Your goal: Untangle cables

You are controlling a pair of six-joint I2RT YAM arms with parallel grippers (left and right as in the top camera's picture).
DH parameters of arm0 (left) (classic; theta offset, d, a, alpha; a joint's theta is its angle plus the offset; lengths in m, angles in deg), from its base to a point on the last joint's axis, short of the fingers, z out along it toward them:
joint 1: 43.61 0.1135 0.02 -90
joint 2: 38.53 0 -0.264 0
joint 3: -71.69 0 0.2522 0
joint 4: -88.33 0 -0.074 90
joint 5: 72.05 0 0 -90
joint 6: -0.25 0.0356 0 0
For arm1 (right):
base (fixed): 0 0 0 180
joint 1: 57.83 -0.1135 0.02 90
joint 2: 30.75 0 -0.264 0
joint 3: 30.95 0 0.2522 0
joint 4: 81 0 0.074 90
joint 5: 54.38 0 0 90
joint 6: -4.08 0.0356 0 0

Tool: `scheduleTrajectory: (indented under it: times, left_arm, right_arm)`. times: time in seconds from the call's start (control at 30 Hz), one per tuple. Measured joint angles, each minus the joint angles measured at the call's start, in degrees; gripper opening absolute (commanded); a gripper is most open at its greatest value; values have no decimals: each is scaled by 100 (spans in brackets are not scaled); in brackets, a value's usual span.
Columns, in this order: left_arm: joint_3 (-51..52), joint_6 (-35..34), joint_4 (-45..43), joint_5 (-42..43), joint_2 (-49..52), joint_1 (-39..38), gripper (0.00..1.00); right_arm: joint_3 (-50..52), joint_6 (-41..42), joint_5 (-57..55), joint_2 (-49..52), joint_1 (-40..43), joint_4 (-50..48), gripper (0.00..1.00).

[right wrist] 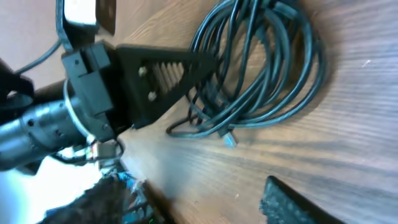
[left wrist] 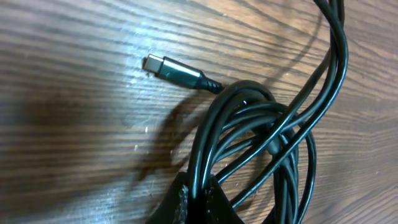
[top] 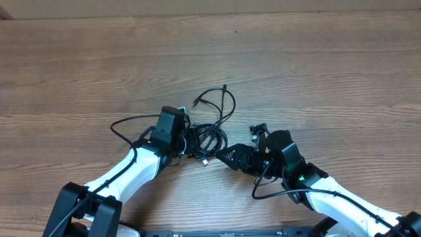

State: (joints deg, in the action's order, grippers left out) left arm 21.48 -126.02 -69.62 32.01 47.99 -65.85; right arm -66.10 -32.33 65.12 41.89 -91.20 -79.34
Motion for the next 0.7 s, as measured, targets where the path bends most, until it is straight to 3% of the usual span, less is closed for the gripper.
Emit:
scheduleTrajectory:
  times: [0.17, 0.3, 0.4, 0.7]
  left_arm:
    - [0, -256, 107, -15, 0, 0, 4]
    - [0, -87, 109, 33, 0, 0, 4]
    - [0, 133, 114, 74, 0, 0, 4]
    - [0, 387, 87, 122, 2, 0, 4]
  right_arm:
    - [-72, -372, -669, 101, 0, -70, 53]
    - [-540, -678, -815, 525, 0, 188, 45]
    - [-1008, -920, -831, 1043, 0, 297, 45]
    - [-1071, -896, -855, 1545, -48, 326, 43]
